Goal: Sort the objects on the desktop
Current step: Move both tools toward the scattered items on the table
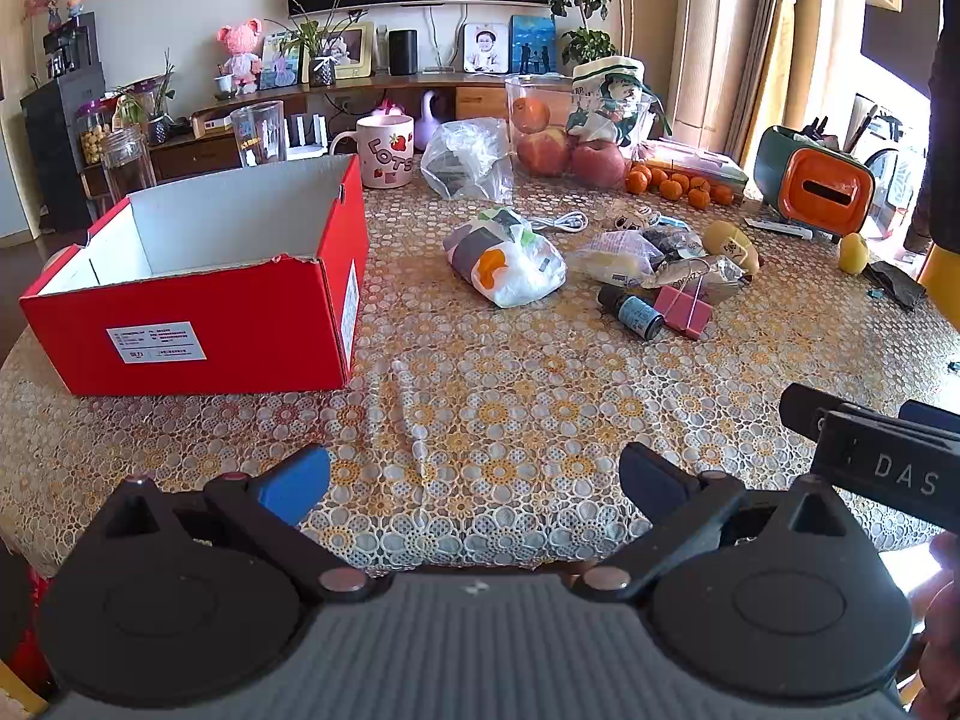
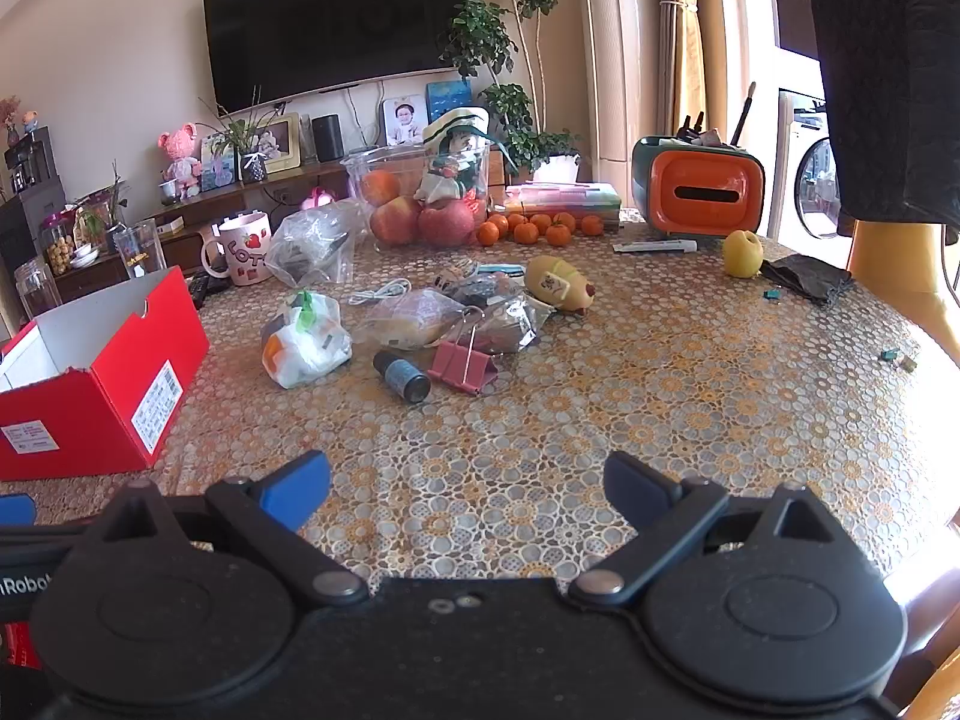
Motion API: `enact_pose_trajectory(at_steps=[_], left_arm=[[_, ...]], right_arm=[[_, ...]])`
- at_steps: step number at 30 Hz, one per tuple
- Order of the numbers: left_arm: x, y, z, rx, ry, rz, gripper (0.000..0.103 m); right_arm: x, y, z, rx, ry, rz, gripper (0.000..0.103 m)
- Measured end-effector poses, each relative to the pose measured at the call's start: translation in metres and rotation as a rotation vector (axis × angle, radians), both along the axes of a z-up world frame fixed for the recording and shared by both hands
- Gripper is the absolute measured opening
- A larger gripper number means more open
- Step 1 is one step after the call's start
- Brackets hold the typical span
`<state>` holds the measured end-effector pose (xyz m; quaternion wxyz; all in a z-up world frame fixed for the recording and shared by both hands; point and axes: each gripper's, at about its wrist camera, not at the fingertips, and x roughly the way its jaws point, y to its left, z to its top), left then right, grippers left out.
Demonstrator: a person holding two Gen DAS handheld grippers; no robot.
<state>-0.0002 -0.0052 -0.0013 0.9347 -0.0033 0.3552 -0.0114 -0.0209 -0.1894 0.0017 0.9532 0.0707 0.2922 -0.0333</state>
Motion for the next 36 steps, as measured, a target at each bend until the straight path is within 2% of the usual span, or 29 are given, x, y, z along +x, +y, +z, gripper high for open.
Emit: enact_pose_trajectory(at_steps=[29, 36], left_arm=[[-0.0001, -0.0032, -0.0002, -0.004, -0.008, -0.019, 0.103], [0.0042, -0.0073, -0.004, 0.0, -0.013, -0.039, 0.103]], right_arm=[[0.0006, -0.0027, -0.0022, 0.003, -0.01, 0.011, 0.097], [0.0056, -0.0041, -0.0022, 0.006, -0.027, 0.039, 0.094]])
